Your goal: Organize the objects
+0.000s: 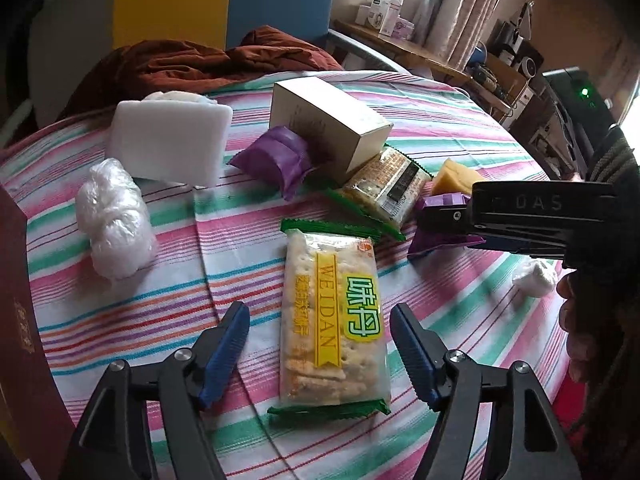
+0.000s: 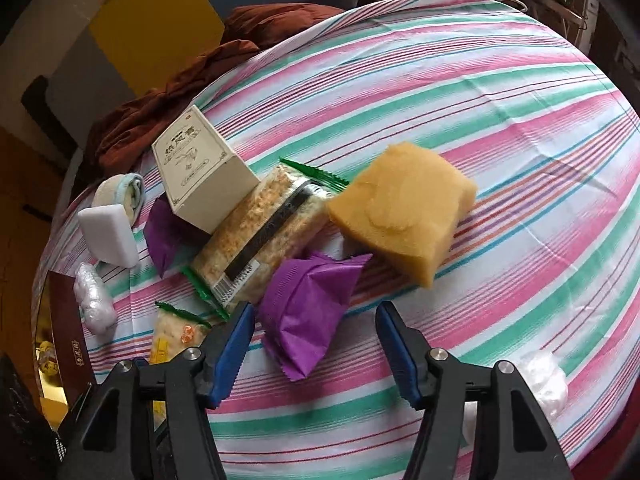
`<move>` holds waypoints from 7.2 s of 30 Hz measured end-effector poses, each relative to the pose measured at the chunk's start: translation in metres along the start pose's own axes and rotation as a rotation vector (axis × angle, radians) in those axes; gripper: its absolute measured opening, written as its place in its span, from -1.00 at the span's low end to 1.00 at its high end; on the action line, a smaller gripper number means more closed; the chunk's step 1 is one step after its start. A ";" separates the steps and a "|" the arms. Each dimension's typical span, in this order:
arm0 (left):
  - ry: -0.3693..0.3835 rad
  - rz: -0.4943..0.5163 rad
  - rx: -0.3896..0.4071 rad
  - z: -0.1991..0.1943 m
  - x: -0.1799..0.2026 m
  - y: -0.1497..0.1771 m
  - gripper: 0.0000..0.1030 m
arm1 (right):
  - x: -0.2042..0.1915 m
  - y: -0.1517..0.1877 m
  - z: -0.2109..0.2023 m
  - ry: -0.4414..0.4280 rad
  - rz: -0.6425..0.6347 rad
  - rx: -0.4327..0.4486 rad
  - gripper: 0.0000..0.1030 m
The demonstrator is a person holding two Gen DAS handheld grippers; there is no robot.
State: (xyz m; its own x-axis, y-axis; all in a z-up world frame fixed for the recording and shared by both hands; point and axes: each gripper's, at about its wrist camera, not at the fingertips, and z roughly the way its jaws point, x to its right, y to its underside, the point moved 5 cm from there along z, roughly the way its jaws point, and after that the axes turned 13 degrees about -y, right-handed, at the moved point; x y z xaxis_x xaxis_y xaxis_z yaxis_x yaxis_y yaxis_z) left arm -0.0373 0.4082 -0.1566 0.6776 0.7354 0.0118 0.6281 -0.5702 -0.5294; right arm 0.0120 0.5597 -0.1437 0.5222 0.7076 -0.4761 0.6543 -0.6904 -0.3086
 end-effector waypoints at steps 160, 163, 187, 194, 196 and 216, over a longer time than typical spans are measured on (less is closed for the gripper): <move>-0.392 -0.125 0.258 -0.188 -0.167 0.083 0.67 | -0.107 0.033 -0.029 0.082 -0.453 0.090 -0.02; -0.375 -0.112 0.249 -0.182 -0.161 0.075 0.67 | -0.080 0.021 -0.029 0.088 -0.378 0.108 -0.02; -0.197 -0.135 0.050 -0.065 -0.118 -0.039 0.53 | -0.064 0.020 -0.027 -0.015 -0.298 0.100 -0.02; -0.224 -0.152 -0.013 -0.023 -0.118 -0.056 0.52 | -0.067 0.020 -0.025 -0.010 -0.314 0.091 -0.02; -0.217 -0.160 -0.035 -0.012 -0.119 -0.059 0.52 | -0.068 0.020 -0.024 -0.007 -0.322 0.088 -0.02; -0.115 -0.158 0.001 -0.038 -0.125 -0.040 -0.28 | -0.121 0.020 -0.005 -0.036 -0.531 0.040 -0.02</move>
State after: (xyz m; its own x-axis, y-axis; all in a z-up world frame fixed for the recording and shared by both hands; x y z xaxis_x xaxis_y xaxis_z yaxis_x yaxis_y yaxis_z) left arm -0.1328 0.3246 -0.1045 0.5228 0.8524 -0.0020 0.7225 -0.4444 -0.5296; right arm -0.0354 0.4610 -0.0881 0.1047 0.9562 -0.2735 0.8014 -0.2440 -0.5461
